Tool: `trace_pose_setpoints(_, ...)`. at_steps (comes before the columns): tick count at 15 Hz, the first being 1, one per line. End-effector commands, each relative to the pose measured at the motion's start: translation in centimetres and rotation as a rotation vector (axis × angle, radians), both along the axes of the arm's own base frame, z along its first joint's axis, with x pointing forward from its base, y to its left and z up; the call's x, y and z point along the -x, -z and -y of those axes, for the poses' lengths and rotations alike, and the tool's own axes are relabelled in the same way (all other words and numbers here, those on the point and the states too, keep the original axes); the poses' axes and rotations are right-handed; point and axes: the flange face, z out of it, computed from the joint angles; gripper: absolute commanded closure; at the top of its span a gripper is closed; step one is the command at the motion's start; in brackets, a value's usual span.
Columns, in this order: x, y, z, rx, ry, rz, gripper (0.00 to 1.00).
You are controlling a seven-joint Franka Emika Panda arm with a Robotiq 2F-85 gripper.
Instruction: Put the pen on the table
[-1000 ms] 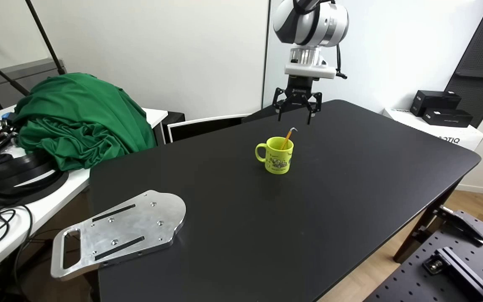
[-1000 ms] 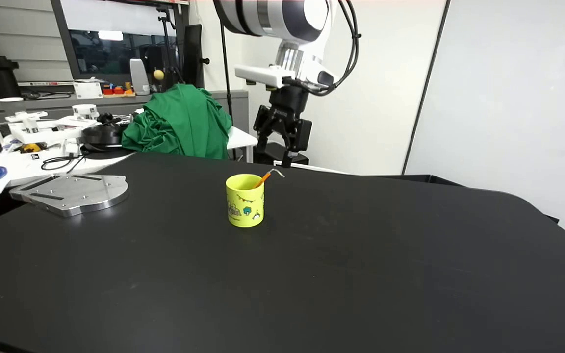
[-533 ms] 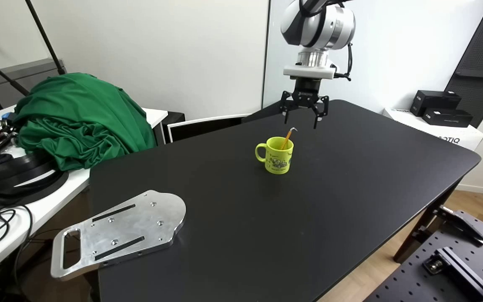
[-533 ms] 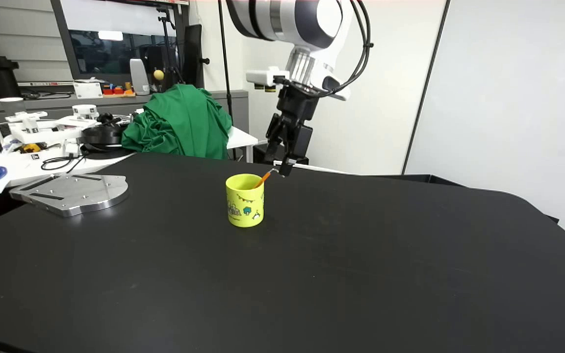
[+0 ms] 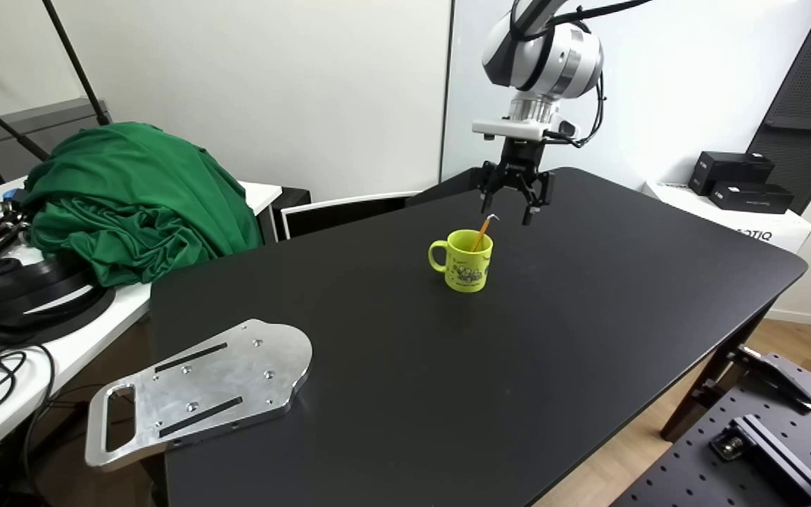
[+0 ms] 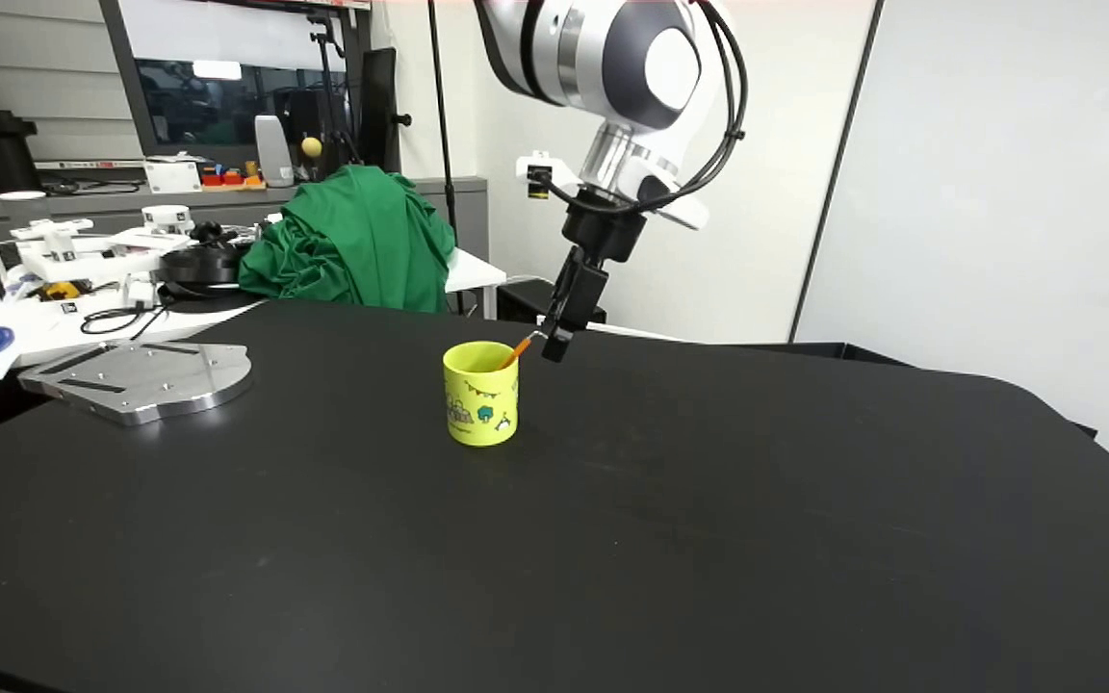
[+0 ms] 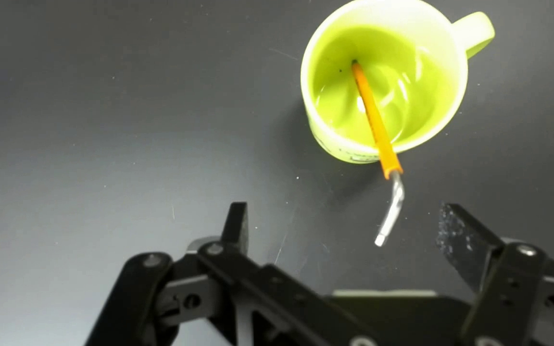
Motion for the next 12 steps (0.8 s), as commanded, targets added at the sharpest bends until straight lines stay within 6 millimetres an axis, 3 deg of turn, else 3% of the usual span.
trace_pose_setpoints(1,-1.4,-0.4,-0.1,-0.019,0.187,-0.042,0.00)
trace_pose_setpoints(3,-1.5,-0.5,-0.2,-0.035,0.279,-0.054,0.00)
trace_pose_setpoints(4,-1.6,-0.4,-0.3,-0.044,0.316,-0.058,0.25)
trace_pose_setpoints(6,-1.6,-0.1,-0.2,-0.064,0.366,-0.067,0.32)
trace_pose_setpoints(12,-1.4,1.3,-0.3,-0.095,0.420,-0.085,0.75)
